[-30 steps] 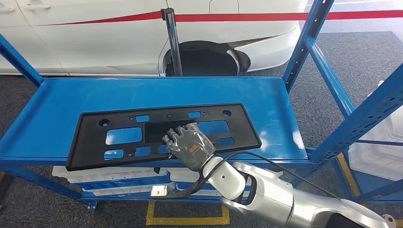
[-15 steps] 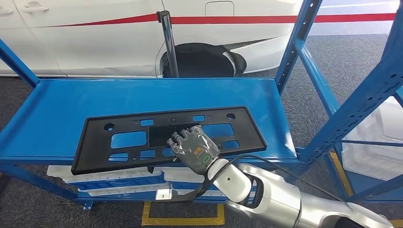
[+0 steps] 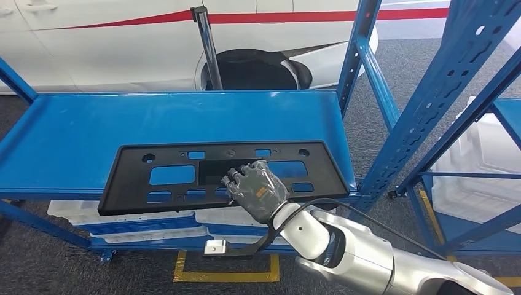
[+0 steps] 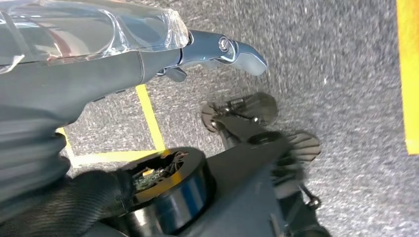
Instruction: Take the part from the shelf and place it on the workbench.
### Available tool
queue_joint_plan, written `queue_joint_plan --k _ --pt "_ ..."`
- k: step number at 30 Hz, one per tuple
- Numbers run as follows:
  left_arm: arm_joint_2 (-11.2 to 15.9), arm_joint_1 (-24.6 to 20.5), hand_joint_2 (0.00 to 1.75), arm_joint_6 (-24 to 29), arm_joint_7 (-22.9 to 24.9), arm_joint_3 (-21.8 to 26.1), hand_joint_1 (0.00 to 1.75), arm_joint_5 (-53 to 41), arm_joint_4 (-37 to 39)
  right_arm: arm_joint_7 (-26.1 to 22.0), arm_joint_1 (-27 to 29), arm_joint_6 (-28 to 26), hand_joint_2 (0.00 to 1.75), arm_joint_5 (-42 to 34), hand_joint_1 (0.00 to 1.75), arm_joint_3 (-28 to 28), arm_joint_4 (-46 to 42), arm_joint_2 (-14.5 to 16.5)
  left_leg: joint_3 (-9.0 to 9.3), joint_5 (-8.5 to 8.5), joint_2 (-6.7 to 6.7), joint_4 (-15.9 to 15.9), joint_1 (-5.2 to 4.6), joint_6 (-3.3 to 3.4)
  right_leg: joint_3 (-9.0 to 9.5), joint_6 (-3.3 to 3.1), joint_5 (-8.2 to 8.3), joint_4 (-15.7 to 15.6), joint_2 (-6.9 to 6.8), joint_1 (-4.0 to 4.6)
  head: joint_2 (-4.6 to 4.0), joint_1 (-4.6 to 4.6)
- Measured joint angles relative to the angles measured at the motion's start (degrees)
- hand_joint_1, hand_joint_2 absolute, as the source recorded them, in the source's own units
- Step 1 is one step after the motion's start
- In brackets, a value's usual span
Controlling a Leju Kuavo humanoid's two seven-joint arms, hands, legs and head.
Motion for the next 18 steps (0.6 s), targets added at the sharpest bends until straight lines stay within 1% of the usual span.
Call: queue_joint_plan --k 1,2,4,5,6,7,8,9,10,11,12,13,14,15,16,17,18 --pt "0.0 0.0 1.75 0.0 0.1 -0.1 0.00 -0.2 0.0 0.1 0.0 0.0 1.75 0.0 1.75 -0.1 -0.1 0.0 1.40 0.73 0.18 -2.6 -0.55 0.83 -0.01 0.16 0.39 -0.2 -0.12 -0.06 -0.01 0.05" --pt "0.1 0.1 1.75 0.0 0.2 -0.2 0.00 -0.3 0.0 0.1 0.0 -0.1 1.75 0.0 1.75 -0.1 -0.2 -0.1 1.93 1.07 0.35 -4.0 -0.92 1.34 -0.04 0.47 0.85 -0.4 -0.24 -0.29 -0.01 0.08" --pt "0.1 0.2 1.75 0.1 0.3 -0.3 0.00 -0.4 0.0 0.1 0.1 -0.1 1.75 0.0 1.75 -0.1 -0.4 -0.1 1.73 2.51 0.47 -5.3 -1.16 1.52 -0.06 1.23 1.93 -1.3 -0.40 -0.62 -0.01 0.05" --pt "0.1 0.1 1.75 0.1 0.3 -0.4 0.00 -0.4 0.0 0.1 0.2 -0.1 1.75 0.0 1.75 -0.2 -0.5 -0.2 1.76 3.51 0.49 -6.3 -1.06 1.30 -0.26 1.55 2.04 -1.6 -0.41 -0.56 -0.01 0.03" --pt "0.1 0.1 1.75 0.1 0.3 -0.4 0.00 -0.4 0.0 0.1 0.2 -0.1 1.75 0.0 1.75 -0.2 -0.6 -0.3 1.69 4.67 0.54 -7.4 -0.83 1.12 -0.64 1.81 1.12 -1.3 -0.40 -0.43 -0.01 0.09" --pt "0.0 0.0 1.75 0.1 0.3 -0.5 0.00 -0.4 0.0 0.1 0.2 -0.2 1.75 -0.1 1.75 -0.3 -0.7 -0.4 1.48 5.77 0.61 -8.3 -0.53 0.82 -1.32 2.10 -0.87 0.3 -0.39 -0.34 -0.01 0.15" --pt "-0.1 0.0 1.75 0.1 0.3 -0.5 0.00 -0.4 0.0 0.2 0.3 -0.2 1.75 -0.2 1.75 -0.3 -0.8 -0.5 1.12 6.54 0.70 -8.6 -0.35 0.51 -2.24 2.44 -3.64 3.2 -0.42 -0.47 -0.01 0.23" --pt "-0.1 0.0 1.75 0.1 0.3 -0.6 0.00 -0.4 0.0 0.3 0.4 -0.2 1.75 -0.4 1.75 -0.4 -0.8 -0.6 0.52 7.14 0.78 -8.7 -0.22 0.42 -3.15 2.81 -6.36 6.9 -0.43 -0.66 -0.01 0.29" --pt "-0.1 0.0 1.75 0.1 0.3 -0.6 0.00 -0.4 0.0 0.4 0.6 -0.2 1.75 -0.8 1.75 -0.4 -0.8 -0.7 -0.13 7.63 0.85 -8.7 -0.13 0.22 -3.81 3.21 -8.05 10.4 -0.45 -0.89 -0.01 0.30" --pt "-0.2 0.0 1.75 0.1 0.3 -0.6 0.00 -0.4 0.0 0.5 0.7 -0.2 1.75 -1.3 1.75 -0.4 -0.8 -0.8 -0.79 8.09 0.93 -8.6 -0.04 0.02 -3.85 3.57 -8.45 12.7 -0.49 -1.14 -0.01 0.30" --pt "-0.2 0.0 1.75 0.1 0.3 -0.6 0.00 -0.4 0.0 0.6 0.9 -0.2 1.75 -1.9 1.75 -0.5 -0.8 -0.9 -1.48 8.49 0.99 -8.4 0.07 -0.19 -2.98 3.90 -7.72 13.1 -0.53 -1.38 -0.01 0.30" --pt "-0.2 0.0 1.75 0.1 0.3 -0.6 0.00 -0.4 0.0 0.7 1.0 -0.3 1.75 -2.8 1.75 -0.6 -0.8 -0.9 -2.20 8.83 1.03 -8.0 0.24 -0.45 -0.97 4.22 -6.34 11.2 -0.59 -1.62 -0.01 0.30" --pt "-0.2 -0.1 1.75 0.1 0.3 -0.6 0.00 -0.4 0.0 0.8 1.1 -0.3 1.75 -3.8 1.75 -0.9 -0.8 -1.0 -2.92 9.07 1.04 -7.5 0.39 -0.69 2.05 4.51 -5.17 7.5 -0.68 -1.88 -0.01 0.31" --pt "-0.2 -0.1 1.75 0.1 0.3 -0.6 0.00 -0.4 0.0 0.8 1.1 -0.3 1.75 -5.1 1.75 -1.2 -0.9 -1.0 -3.67 9.20 1.01 -6.9 0.45 -0.95 5.14 4.64 -4.79 3.3 -0.71 -1.98 -0.01 0.32" --pt "-0.2 -0.2 1.75 0.1 0.3 -0.7 0.00 -0.3 0.0 0.8 1.2 -0.4 1.75 -6.3 1.75 -1.5 -0.9 -1.0 -4.27 9.33 0.95 -6.3 0.46 -1.24 7.35 4.43 -4.72 0.0 -0.67 -1.96 -0.01 0.27" --pt "-0.2 -0.3 1.75 0.1 0.3 -0.7 0.00 -0.3 0.0 0.9 1.3 -0.5 1.75 -7.5 1.75 -1.9 -1.0 -1.0 -4.73 9.50 0.90 -5.7 0.44 -1.56 8.56 3.99 -5.08 -2.0 -0.60 -1.91 -0.01 0.22" --pt "-0.2 -0.3 1.75 0.1 0.3 -0.7 0.00 -0.3 0.0 0.9 1.5 -0.6 1.75 -8.4 1.75 -2.2 -1.1 -1.0 -5.09 9.77 0.84 -5.5 0.43 -1.94 8.64 3.33 -5.26 -2.6 -0.51 -1.68 -0.01 0.16"
